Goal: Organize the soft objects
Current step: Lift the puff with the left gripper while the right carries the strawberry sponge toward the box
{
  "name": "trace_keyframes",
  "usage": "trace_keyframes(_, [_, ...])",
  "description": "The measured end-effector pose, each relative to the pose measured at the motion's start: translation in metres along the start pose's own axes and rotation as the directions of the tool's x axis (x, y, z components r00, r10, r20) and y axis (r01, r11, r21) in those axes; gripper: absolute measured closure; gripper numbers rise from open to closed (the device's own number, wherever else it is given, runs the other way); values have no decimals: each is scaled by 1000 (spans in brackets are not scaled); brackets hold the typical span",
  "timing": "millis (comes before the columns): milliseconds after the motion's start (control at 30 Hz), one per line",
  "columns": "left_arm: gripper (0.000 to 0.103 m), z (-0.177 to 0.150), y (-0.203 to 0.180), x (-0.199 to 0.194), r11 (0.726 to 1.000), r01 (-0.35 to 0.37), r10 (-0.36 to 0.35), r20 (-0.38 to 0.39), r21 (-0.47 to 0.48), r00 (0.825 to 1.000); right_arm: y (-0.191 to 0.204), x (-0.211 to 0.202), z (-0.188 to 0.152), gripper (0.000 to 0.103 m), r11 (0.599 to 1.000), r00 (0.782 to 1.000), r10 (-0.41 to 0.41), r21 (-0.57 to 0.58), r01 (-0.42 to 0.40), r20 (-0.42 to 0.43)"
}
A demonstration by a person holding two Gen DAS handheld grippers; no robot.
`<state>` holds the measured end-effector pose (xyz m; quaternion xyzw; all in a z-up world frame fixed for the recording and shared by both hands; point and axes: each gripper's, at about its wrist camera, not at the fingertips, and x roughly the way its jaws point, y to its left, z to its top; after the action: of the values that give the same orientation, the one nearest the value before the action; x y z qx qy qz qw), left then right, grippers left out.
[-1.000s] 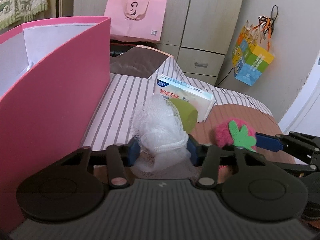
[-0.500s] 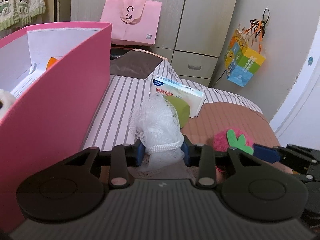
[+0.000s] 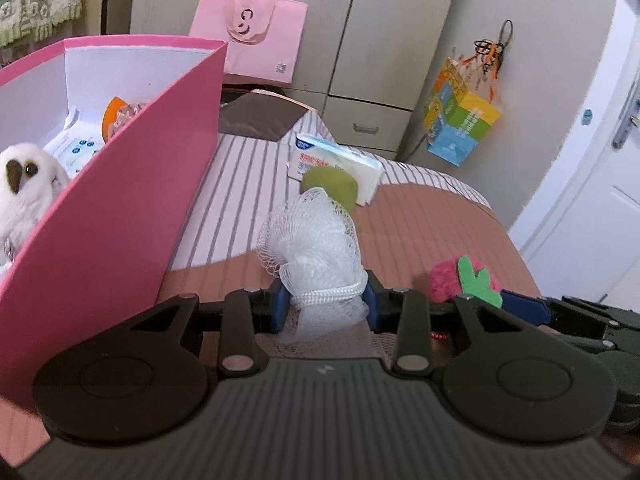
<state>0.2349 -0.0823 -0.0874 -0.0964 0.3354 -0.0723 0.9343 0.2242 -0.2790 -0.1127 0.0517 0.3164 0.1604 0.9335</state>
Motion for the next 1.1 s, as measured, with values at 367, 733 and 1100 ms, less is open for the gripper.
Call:
trace_keyframes(367, [67,-25,3,-39,992,110,-106,-56,60,993,23,-38,-20,54,998,1000,31,-52,-31,-1])
trace_keyframes(733, [68,-42,24,-80,964,219,-195,-157,152,968,42,-62,-32,53,987,981,146,-47,-153,-128])
trace_keyframes(1100, [68,-43,75,-122,956,289,-260,-313,48,913,86,-78,-25,53,942,924,299,-84,-326,-239])
